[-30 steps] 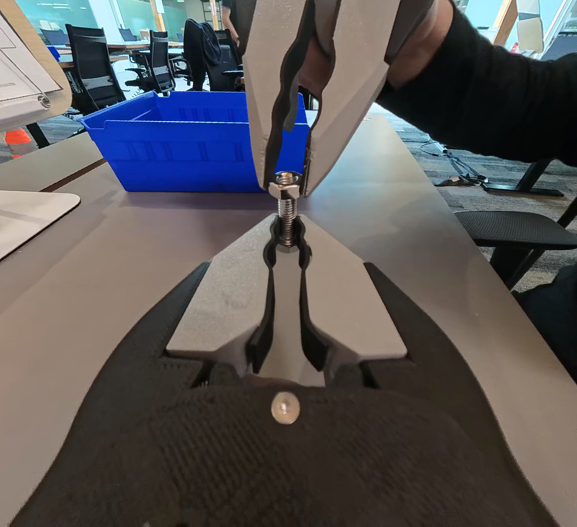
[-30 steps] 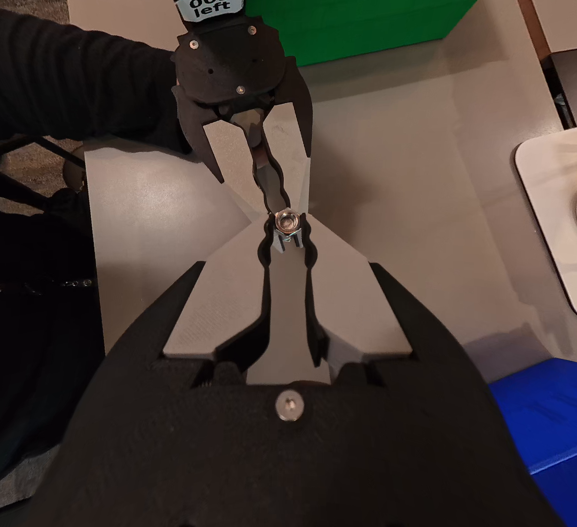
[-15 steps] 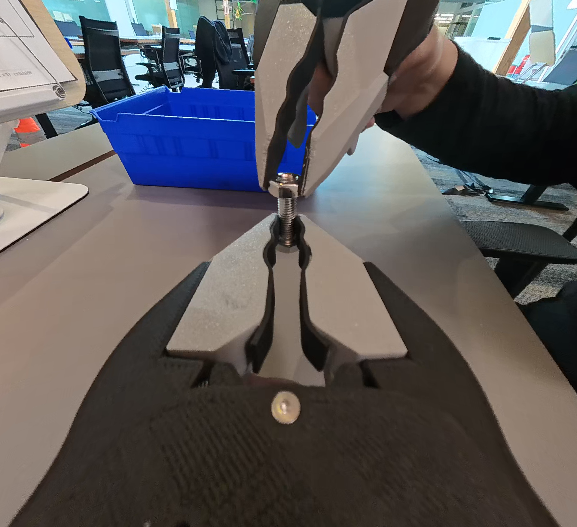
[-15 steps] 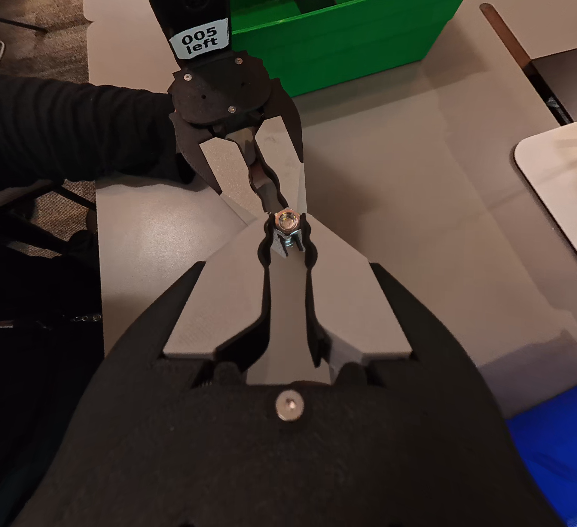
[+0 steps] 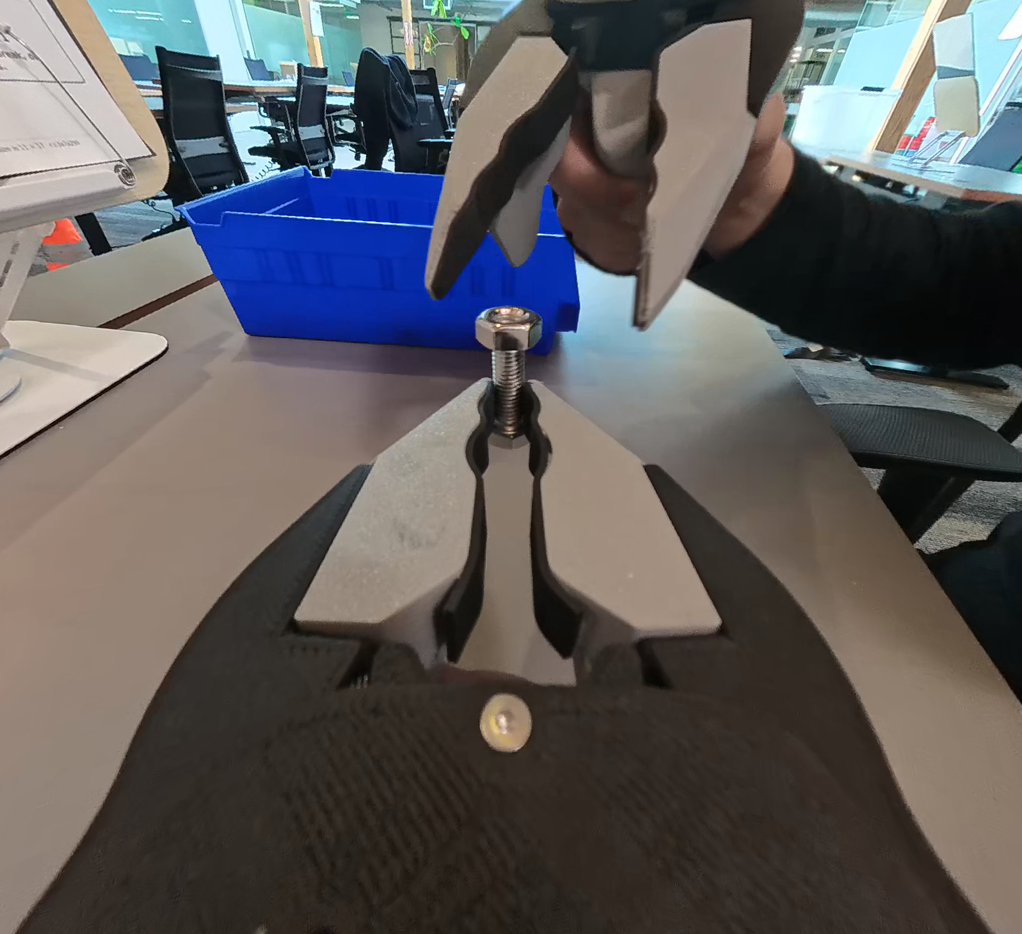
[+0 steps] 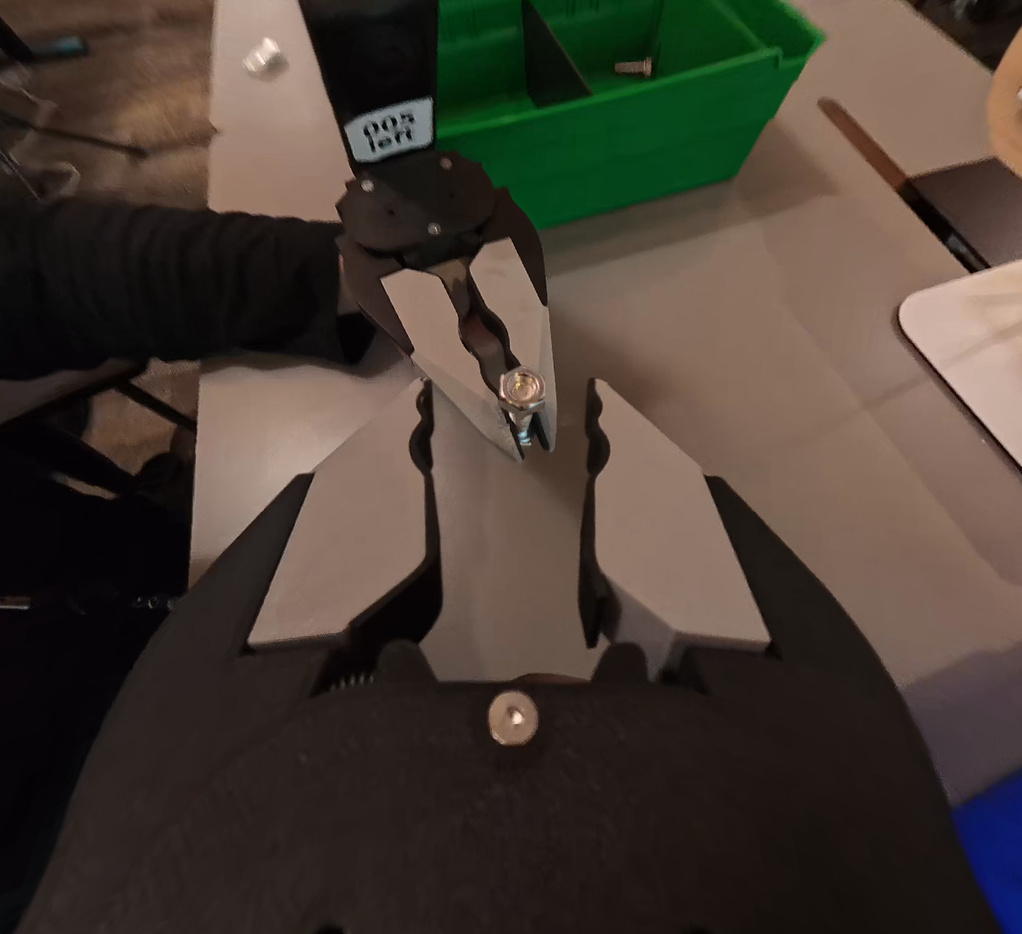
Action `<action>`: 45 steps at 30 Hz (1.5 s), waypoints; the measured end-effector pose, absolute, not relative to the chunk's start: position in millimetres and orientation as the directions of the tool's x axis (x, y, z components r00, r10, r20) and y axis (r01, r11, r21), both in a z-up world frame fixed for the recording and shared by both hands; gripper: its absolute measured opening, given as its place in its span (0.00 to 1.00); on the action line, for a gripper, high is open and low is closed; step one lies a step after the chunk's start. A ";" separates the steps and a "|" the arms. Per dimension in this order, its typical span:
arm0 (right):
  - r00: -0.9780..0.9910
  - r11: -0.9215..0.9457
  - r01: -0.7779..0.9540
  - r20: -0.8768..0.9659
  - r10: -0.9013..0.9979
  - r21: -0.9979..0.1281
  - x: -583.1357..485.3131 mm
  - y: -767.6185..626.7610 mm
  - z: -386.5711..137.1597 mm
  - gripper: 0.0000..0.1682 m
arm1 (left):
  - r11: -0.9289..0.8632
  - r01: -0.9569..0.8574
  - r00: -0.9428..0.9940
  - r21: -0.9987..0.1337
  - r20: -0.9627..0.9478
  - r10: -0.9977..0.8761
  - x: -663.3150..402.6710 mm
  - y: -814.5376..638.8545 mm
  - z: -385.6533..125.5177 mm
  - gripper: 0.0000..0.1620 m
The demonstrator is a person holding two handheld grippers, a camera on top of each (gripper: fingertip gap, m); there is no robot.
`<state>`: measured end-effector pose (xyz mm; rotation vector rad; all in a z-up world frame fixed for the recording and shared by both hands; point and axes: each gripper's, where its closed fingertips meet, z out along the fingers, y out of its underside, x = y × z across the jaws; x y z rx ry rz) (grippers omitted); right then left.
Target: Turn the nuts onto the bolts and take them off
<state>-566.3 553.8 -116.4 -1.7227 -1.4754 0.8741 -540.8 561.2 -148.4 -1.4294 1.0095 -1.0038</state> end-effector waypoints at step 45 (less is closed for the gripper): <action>0.087 -0.030 0.163 -0.016 0.996 -0.986 -559.6 541.1 -111.8 0.08 | -0.024 -0.030 0.235 -0.999 0.016 -0.972 -526.0 544.2 -139.8 0.04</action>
